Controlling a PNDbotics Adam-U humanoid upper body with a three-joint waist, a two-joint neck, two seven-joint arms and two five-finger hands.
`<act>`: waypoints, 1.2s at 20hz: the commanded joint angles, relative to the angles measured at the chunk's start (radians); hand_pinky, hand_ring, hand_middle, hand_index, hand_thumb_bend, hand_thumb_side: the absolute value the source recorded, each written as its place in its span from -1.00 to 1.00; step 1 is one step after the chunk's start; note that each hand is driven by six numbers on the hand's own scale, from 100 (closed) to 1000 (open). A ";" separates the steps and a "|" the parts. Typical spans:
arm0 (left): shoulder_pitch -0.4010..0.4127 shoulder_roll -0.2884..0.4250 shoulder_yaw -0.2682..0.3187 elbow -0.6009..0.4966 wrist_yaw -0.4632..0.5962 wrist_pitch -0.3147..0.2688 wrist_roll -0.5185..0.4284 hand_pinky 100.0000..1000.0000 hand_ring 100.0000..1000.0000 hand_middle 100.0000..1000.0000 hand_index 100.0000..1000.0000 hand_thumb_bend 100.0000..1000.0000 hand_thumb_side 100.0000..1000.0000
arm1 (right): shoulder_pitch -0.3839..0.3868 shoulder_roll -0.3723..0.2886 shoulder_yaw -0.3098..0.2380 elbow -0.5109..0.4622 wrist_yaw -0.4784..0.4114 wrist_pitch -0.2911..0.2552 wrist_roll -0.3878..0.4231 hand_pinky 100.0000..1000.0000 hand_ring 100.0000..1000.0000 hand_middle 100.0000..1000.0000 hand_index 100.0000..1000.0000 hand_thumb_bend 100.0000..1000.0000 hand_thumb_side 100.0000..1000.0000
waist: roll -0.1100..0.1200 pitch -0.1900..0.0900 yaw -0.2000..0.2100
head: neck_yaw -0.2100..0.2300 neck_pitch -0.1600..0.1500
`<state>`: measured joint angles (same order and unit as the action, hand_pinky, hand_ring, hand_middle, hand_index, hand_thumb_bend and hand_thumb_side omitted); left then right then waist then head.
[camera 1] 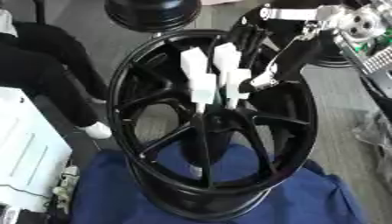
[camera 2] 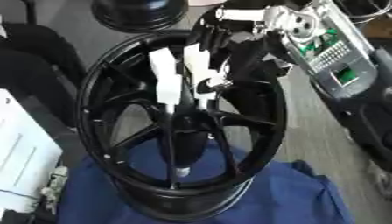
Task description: Pull the pin out of the wheel hub.
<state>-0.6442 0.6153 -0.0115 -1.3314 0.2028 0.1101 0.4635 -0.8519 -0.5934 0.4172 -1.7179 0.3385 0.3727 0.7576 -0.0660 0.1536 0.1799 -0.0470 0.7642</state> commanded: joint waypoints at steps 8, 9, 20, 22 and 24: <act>-0.013 0.026 0.004 -0.020 0.006 0.003 0.005 0.41 0.57 0.46 0.55 -0.09 0.38 | -0.011 0.005 -0.001 0.019 0.058 0.002 -0.013 0.52 0.40 0.26 0.58 0.06 -0.76 | 0.008 0.000 0.002 | -0.015 0.006; -0.013 0.026 0.004 -0.020 0.007 0.003 0.005 0.42 0.57 0.46 0.55 -0.09 0.38 | -0.011 0.007 -0.001 0.021 0.063 0.002 -0.016 0.52 0.40 0.26 0.58 0.06 -0.76 | 0.008 0.000 0.002 | -0.015 0.006; -0.013 0.025 0.005 -0.025 0.008 0.003 0.006 0.42 0.57 0.46 0.55 -0.10 0.38 | -0.018 0.023 0.006 0.069 0.101 -0.014 -0.032 0.54 0.47 0.33 0.58 0.03 -0.74 | 0.008 0.017 0.006 | -0.022 0.006; -0.014 0.026 0.006 -0.027 0.009 0.003 0.008 0.42 0.57 0.46 0.55 -0.10 0.38 | -0.019 0.023 0.006 0.077 0.102 -0.016 -0.033 0.54 0.46 0.33 0.58 0.02 -0.74 | 0.008 0.020 0.006 | -0.022 0.006; -0.014 0.026 0.006 -0.029 0.010 0.003 0.009 0.42 0.57 0.46 0.55 -0.10 0.38 | -0.020 0.026 0.007 0.087 0.103 -0.018 -0.034 0.54 0.46 0.32 0.57 0.02 -0.75 | 0.008 0.023 0.006 | -0.021 0.006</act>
<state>-0.6437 0.6152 -0.0128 -1.3422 0.2091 0.1142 0.4688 -0.8532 -0.5582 0.4322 -1.6338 0.4361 0.3569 0.7238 -0.0653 0.1887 0.1854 -0.0647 0.7642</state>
